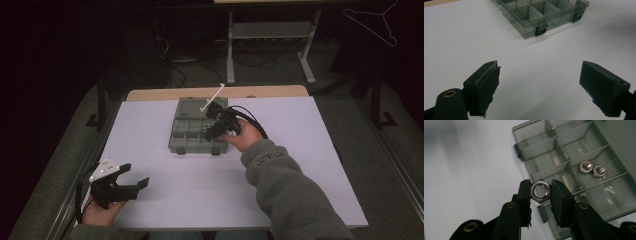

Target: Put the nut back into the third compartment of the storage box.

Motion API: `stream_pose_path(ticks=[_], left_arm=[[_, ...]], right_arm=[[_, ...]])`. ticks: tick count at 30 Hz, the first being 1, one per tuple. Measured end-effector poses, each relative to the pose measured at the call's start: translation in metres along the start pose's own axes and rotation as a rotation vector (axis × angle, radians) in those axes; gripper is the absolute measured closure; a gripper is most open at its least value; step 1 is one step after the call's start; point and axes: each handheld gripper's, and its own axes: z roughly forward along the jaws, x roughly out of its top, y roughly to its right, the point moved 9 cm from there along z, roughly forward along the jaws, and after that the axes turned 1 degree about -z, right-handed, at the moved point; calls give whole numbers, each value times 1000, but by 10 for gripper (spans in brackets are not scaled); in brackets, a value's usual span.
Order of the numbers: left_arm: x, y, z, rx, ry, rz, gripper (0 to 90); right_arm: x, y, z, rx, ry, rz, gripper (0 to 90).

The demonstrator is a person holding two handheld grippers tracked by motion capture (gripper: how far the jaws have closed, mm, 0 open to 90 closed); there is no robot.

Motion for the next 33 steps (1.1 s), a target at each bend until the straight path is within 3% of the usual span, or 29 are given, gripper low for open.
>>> stream_pose_path(ticks=[3,7,14,23,33], left_arm=[[0,1,1,-5,5,-13,152],[1,0,1,-8,-8,6,152],[1,1,1,-12,0,8,152],[2,2,1,-11,6,4,152],[0,1,-1,-9,-1,11,152]], right_arm=[[8,15,2,-22,-6,21,692],[26,38,11,-44,-8,67,692],[24,59,34,-73,-46,132,692],[19,67,47,-86,-65,176,691],[18,69,55,-87,-74,188,689]])
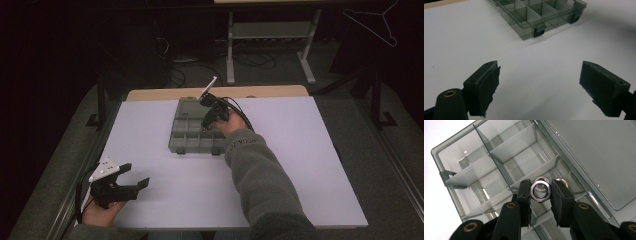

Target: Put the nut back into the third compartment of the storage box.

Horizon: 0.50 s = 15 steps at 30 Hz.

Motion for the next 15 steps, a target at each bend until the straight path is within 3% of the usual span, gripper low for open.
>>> stream_pose_path(ticks=[8,15], left_arm=[[0,0,-1,4,12,-4,152],[-1,0,-2,6,5,-12,152]], right_arm=[[1,0,-6,-3,46,2,628],[-15,2,-25,-6,76,11,584]])
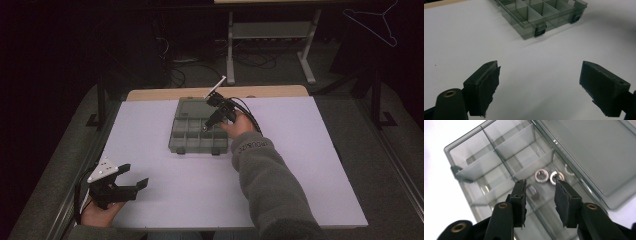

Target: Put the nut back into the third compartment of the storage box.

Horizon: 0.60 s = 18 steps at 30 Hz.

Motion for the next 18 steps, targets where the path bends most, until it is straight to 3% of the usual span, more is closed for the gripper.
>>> stream_pose_path(ticks=[5,11,18], left_arm=[[0,0,1,0,5,2,152],[-1,0,1,3,2,0,152],[-1,0,2,2,3,0,152]], right_arm=[[-17,1,-23,15,51,35,544],[-44,4,-45,6,101,46,485],[-76,-5,-62,5,131,41,438]])
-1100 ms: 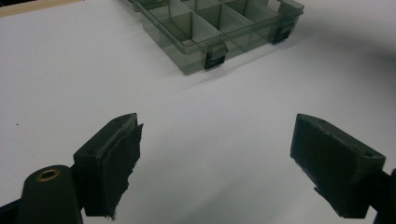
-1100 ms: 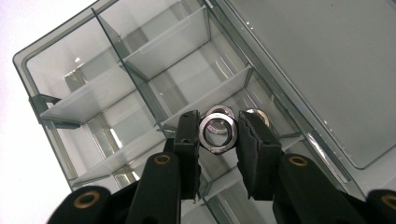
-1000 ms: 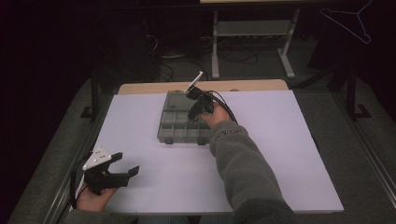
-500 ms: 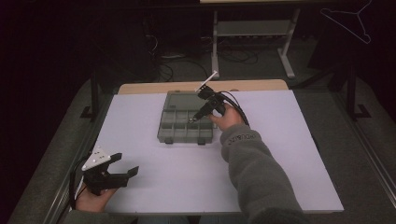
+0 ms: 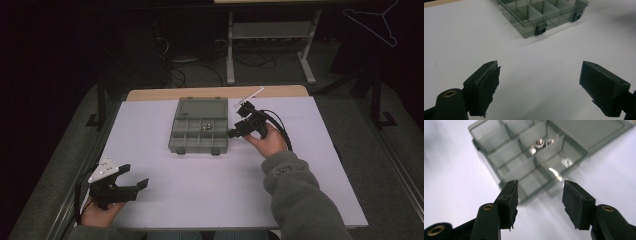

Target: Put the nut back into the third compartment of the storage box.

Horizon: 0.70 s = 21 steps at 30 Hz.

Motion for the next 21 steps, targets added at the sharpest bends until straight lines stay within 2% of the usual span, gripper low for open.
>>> stream_pose_path(ticks=[7,14,21], left_arm=[[0,1,0,1,-3,2,152],[0,2,0,-3,-4,2,152],[-1,3,1,-7,-7,5,152]], right_arm=[[-29,-10,-20,-4,32,1,413],[-47,-20,-34,-14,46,-14,384],[-69,-26,-49,-25,85,7,353]])
